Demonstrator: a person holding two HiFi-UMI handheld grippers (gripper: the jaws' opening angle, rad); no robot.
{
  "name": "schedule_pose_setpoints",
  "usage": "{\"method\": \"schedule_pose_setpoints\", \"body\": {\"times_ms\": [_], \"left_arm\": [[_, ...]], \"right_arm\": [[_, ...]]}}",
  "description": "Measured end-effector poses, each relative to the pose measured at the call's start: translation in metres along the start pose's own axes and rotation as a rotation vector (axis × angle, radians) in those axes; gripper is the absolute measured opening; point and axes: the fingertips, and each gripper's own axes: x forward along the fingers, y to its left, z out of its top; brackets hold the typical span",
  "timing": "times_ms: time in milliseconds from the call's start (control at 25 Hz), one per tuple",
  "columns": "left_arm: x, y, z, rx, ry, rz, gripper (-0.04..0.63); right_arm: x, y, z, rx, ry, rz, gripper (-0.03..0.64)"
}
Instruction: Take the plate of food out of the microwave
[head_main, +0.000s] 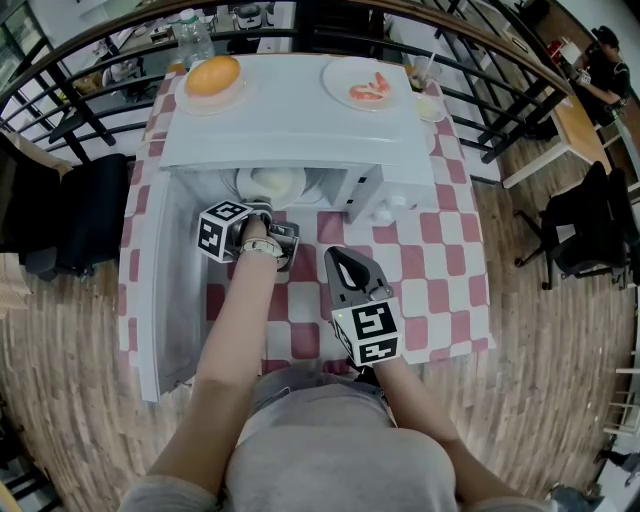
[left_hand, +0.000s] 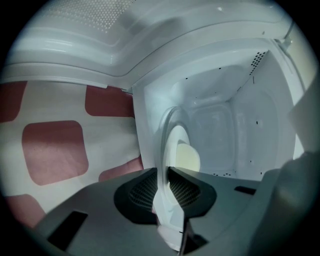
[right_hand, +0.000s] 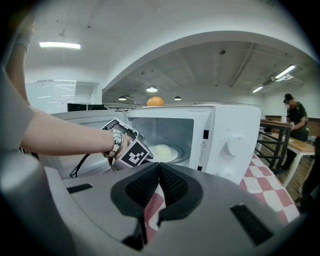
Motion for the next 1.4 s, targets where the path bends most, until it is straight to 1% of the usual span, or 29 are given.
{"method": "schedule_pose_setpoints", "body": {"times_ms": [40, 80, 240, 440, 640, 920, 1200, 1400], "left_arm": [[-0.001, -0.001, 0.000, -0.002, 0.001, -0.004, 0.073], [-0.002, -0.002, 0.000, -0.001, 0.002, -0.008, 0.040], [-0.006, -0.006, 0.000, 0.003, 0.005, -0.031, 0.034], [-0.010, -0.015, -0.001, 0.003, 0.004, -0.125, 0.015], [-0.014, -0.013, -0.003, -0.006, 0.000, -0.178, 0.012], [-0.017, -0.013, -0.006, 0.014, -0.007, -0.234, 0.012], [-0.027, -0.021, -0.010, 0.036, -0.019, -0.293, 0.012], [-0.036, -0.019, -0.015, 0.029, -0.029, -0.328, 0.012]], "right_arm": [[0.000, 0.000, 0.000, 0.001, 0.000, -0.001, 0.023], [0.000, 0.000, -0.001, 0.003, 0.000, -0.001, 0.023], [0.001, 0.000, -0.001, 0.007, -0.001, -0.002, 0.023], [0.001, -0.001, -0.003, 0.012, 0.002, -0.005, 0.023], [-0.001, 0.000, -0.002, 0.013, -0.002, -0.006, 0.023], [0.000, 0.000, 0.002, 0.001, -0.019, -0.006, 0.023], [-0.005, 0.001, 0.007, -0.006, -0.045, -0.007, 0.023], [-0.010, 0.005, 0.009, -0.011, -0.071, 0.006, 0.023]]}}
